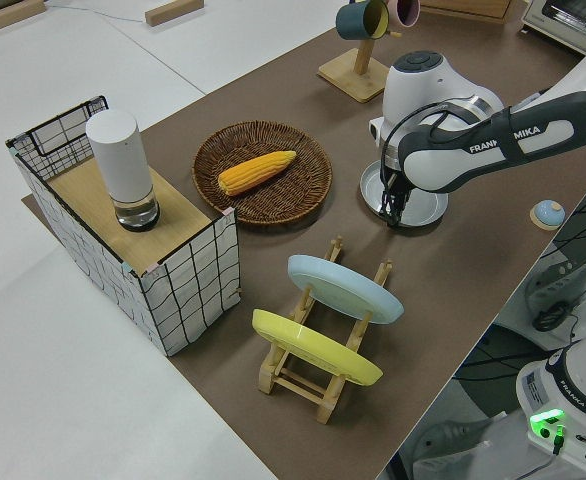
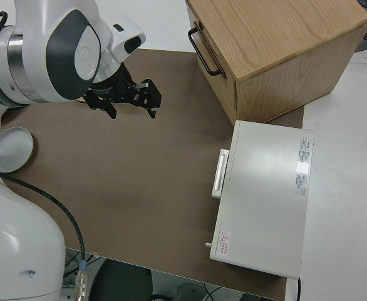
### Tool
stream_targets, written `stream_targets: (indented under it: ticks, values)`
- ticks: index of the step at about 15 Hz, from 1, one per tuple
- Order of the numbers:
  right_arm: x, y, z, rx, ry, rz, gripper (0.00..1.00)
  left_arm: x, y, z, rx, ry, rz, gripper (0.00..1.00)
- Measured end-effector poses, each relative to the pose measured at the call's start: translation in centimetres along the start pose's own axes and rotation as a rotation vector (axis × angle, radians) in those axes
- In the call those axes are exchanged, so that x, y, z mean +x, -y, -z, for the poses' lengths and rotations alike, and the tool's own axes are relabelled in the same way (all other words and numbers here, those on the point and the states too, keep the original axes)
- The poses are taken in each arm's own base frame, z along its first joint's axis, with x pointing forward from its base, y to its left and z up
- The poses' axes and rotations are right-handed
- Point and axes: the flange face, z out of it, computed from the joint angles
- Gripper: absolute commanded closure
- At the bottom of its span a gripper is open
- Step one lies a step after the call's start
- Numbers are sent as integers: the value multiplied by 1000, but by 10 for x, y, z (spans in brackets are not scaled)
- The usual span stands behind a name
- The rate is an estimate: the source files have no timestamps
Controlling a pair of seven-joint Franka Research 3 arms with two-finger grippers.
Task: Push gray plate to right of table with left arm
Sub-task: 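Push the gray plate with the left gripper away from the basket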
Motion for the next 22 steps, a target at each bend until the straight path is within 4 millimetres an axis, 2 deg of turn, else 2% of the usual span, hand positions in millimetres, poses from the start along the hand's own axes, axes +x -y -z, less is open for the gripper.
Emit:
stream_targets:
  ticks: [5,12,22]
  values:
    - [0,0,0,0,0,0,5,-7,-27,-2,-23,3,-22,1000]
    - [0,0,0,0,0,0,5,-32,-99,-6,-58,5,-48,1000]
    - [0,0,0,0,0,0,5,-65,-167,-11,-113,-8,-9,1000]
